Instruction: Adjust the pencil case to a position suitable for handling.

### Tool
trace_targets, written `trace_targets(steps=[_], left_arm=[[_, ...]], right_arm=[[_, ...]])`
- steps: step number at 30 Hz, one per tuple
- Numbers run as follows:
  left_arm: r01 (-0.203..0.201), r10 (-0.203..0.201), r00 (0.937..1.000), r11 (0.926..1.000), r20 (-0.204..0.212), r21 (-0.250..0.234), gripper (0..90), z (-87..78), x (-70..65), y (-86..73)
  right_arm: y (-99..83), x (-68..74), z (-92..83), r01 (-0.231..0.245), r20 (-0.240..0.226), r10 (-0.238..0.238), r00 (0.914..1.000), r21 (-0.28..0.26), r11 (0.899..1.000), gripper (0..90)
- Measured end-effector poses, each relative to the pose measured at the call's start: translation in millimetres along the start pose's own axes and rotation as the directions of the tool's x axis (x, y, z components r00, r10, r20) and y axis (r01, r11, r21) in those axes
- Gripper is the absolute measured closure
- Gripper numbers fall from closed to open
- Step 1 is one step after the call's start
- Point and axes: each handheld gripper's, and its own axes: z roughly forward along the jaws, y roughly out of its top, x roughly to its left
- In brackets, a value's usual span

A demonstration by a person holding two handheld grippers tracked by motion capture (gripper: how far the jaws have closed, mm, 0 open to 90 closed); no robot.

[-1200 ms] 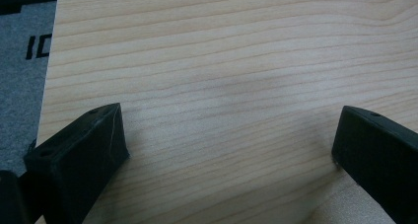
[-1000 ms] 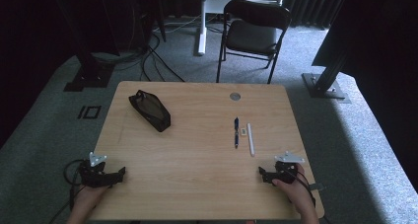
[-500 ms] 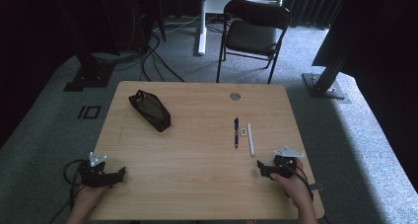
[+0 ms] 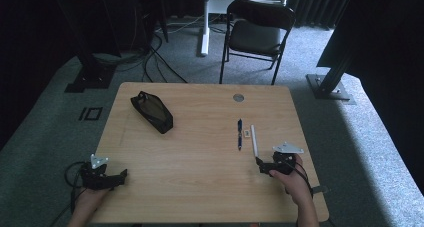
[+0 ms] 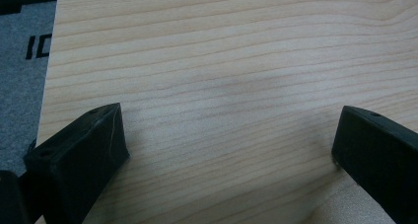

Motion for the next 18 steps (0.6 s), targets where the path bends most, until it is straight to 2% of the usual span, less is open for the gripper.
trace_targets(steps=[18], left_arm=[[0.000,0.000,1.0000,1.0000,0.000,0.000,0.4,0.0,0.0,0.0]], right_arm=[[22.1,20.8,11.0,0.041,-0.050,-0.042,0.9979,-0.027,0.999,11.0]])
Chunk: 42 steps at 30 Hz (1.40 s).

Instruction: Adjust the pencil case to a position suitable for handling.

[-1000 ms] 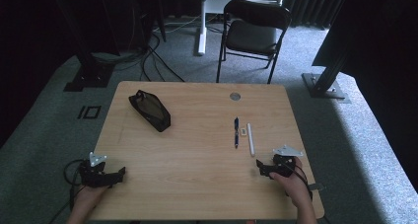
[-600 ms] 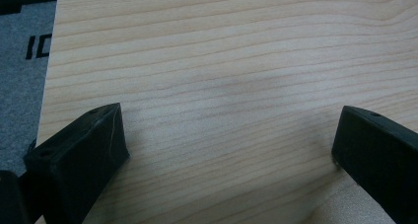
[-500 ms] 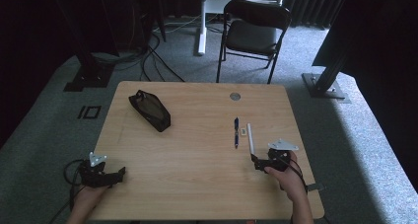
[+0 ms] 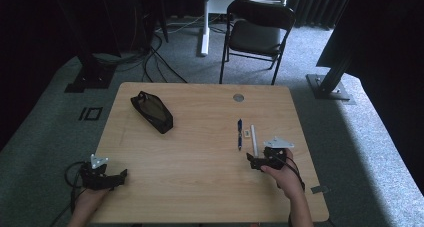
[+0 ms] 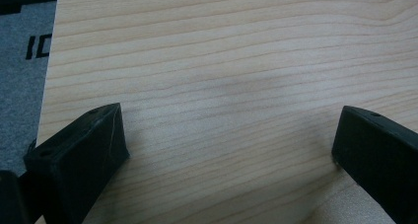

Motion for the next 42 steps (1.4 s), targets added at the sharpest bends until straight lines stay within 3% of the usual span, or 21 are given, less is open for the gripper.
trace_targets(steps=[23,31,42], left_arm=[[0.001,-0.001,1.0000,1.0000,0.000,-0.001,0.4,0.0,-0.1,0.0],[0.001,-0.001,1.0000,1.0000,0.000,0.000,0.4,0.0,-0.1,0.0],[0.002,-0.002,1.0000,1.0000,0.000,-0.001,0.4,0.0,-0.1,0.0]], right_arm=[[29.7,29.2,23.5,0.040,-0.068,-0.042,0.9968,-0.032,0.999,11.0],[36.2,45.4,38.5,0.080,-0.106,-0.082,0.9910,-0.023,0.997,11.0],[49.0,65.1,51.6,0.104,-0.149,-0.110,0.9827,-0.049,0.993,11.1]])
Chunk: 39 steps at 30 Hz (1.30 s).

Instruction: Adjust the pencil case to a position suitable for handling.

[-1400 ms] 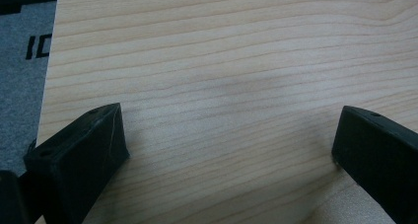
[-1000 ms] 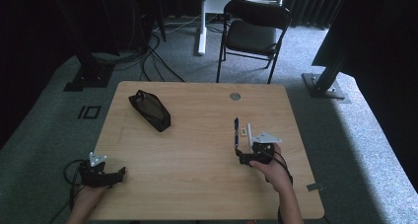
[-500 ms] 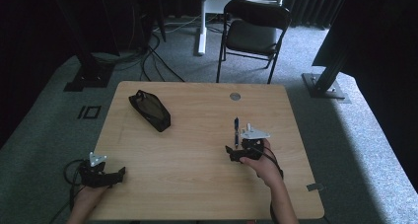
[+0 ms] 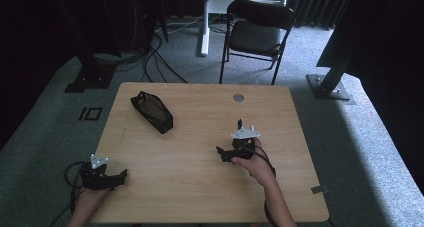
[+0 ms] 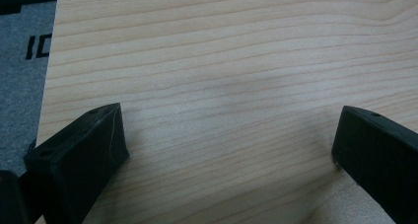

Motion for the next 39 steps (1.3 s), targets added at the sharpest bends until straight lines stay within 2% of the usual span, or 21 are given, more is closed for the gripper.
trace_targets(steps=[9,25,39], left_arm=[[0.000,0.000,1.0000,1.0000,0.000,0.001,0.4,0.0,0.0,0.0],[0.000,0.000,1.0000,1.0000,0.000,0.000,0.4,0.0,0.0,0.0],[0.000,0.000,1.0000,1.0000,0.000,0.000,0.4,0.0,0.0,0.0]], right_arm=[[10.0,11.2,12.9,-0.003,-0.029,0.002,0.9996,-0.010,1.000,11.0],[24.1,26.9,30.8,0.020,-0.037,-0.021,0.9991,-0.035,0.999,11.0],[37.4,49.3,49.0,0.038,-0.070,-0.043,0.9967,-0.063,0.997,11.0]])
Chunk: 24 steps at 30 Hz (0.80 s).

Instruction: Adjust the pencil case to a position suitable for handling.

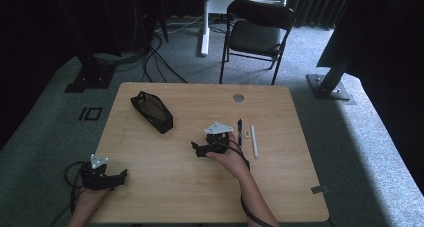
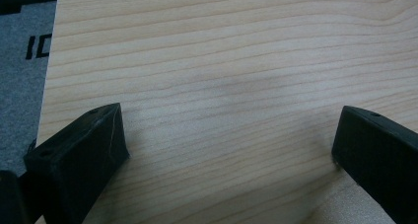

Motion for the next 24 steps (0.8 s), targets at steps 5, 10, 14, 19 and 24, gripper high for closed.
trace_targets(steps=[5,10,14,19,24], left_arm=[[0.000,0.000,1.0000,1.0000,0.000,0.000,0.4,0.0,0.0,0.0],[0.000,0.000,1.0000,1.0000,0.000,0.000,0.4,0.0,0.0,0.0],[0.000,0.000,1.0000,1.0000,0.000,0.000,0.4,0.0,0.0,0.0],[0.000,0.000,1.0000,1.0000,0.000,0.001,0.4,0.0,0.0,0.0],[0.000,0.000,1.0000,1.0000,0.000,0.000,0.4,0.0,0.0,0.0]], right_arm=[[5.0,5.8,7.7,0.007,-0.006,-0.007,1.0000,-0.007,1.000,11.0],[8.2,10.7,14.6,0.022,-0.020,-0.022,0.9995,-0.002,1.000,11.1],[10.3,14.4,19.5,0.028,-0.029,-0.028,0.9992,-0.007,1.000,11.1],[14.4,19.3,25.5,0.034,-0.036,-0.035,0.9988,-0.018,0.999,11.1],[19.3,23.2,30.7,0.036,-0.044,-0.037,0.9983,-0.021,0.999,11.1]])
